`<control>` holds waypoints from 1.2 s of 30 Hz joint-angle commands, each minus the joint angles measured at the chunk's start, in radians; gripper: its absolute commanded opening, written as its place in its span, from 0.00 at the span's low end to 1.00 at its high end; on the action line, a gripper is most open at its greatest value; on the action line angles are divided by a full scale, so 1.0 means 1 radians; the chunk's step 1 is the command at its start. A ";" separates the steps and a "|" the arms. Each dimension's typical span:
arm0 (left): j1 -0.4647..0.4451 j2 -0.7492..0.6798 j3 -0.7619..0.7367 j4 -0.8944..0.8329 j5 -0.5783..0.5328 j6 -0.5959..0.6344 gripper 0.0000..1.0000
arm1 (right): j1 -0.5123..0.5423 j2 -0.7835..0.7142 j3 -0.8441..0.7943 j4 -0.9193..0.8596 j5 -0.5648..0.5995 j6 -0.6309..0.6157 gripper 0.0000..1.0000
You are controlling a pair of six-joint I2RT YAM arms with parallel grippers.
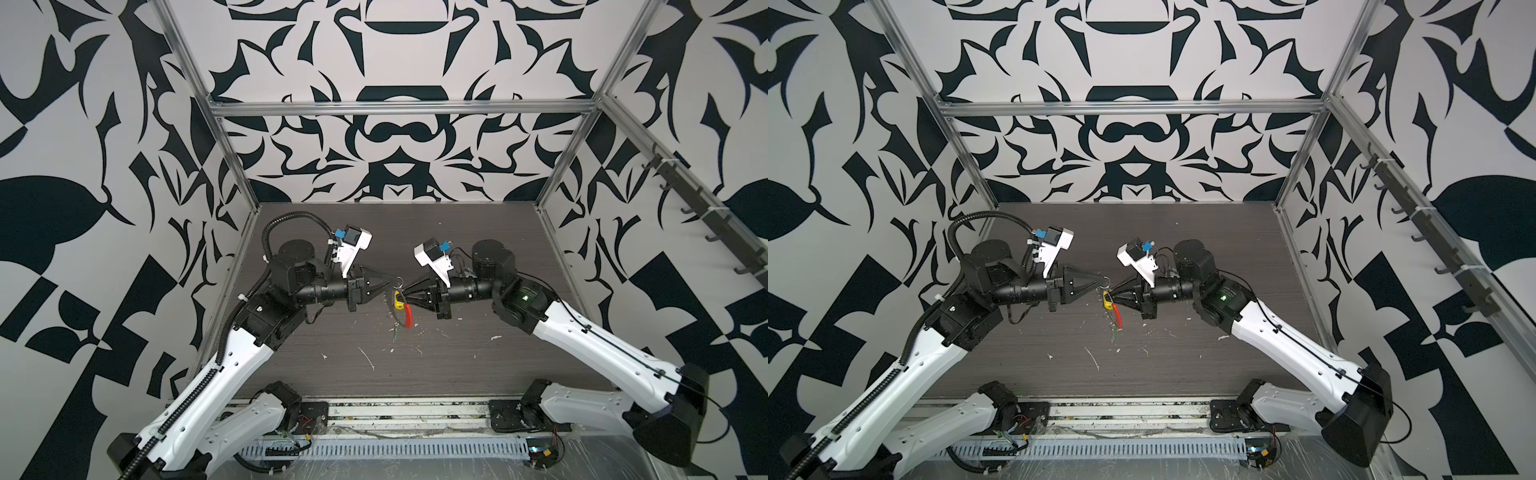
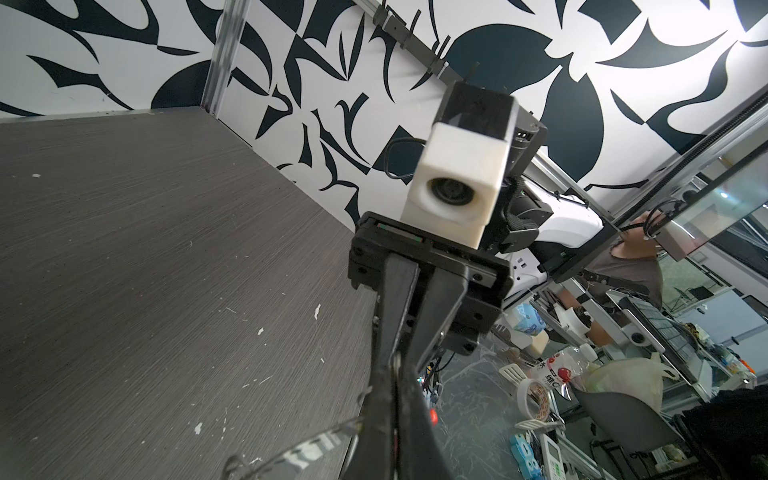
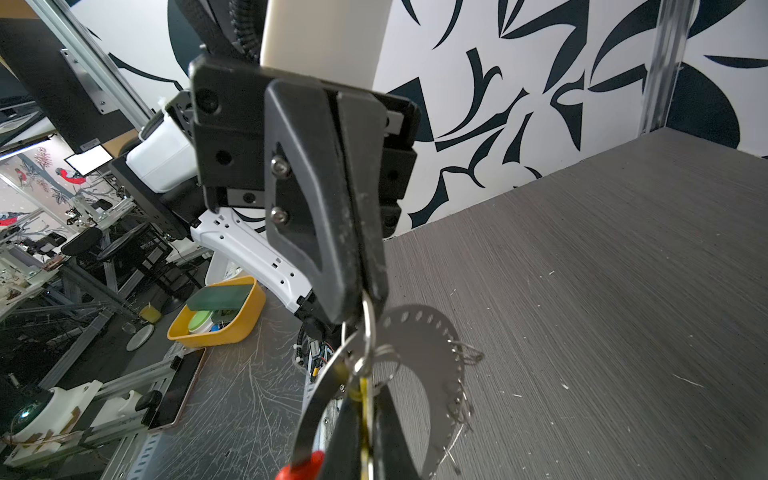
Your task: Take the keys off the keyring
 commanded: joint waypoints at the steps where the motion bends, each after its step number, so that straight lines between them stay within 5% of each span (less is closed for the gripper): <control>1: 0.001 -0.031 -0.029 0.088 -0.031 -0.018 0.00 | 0.024 -0.010 0.059 0.023 -0.002 -0.025 0.00; 21: -0.003 -0.113 -0.232 0.479 -0.154 -0.167 0.00 | 0.108 0.051 0.126 0.031 0.092 -0.064 0.00; 31: -0.011 -0.118 -0.250 0.469 -0.186 -0.151 0.00 | 0.123 0.053 0.118 0.015 0.110 -0.077 0.00; 36: -0.011 -0.169 -0.270 0.383 -0.297 -0.094 0.00 | 0.123 -0.004 0.054 -0.009 0.146 -0.083 0.00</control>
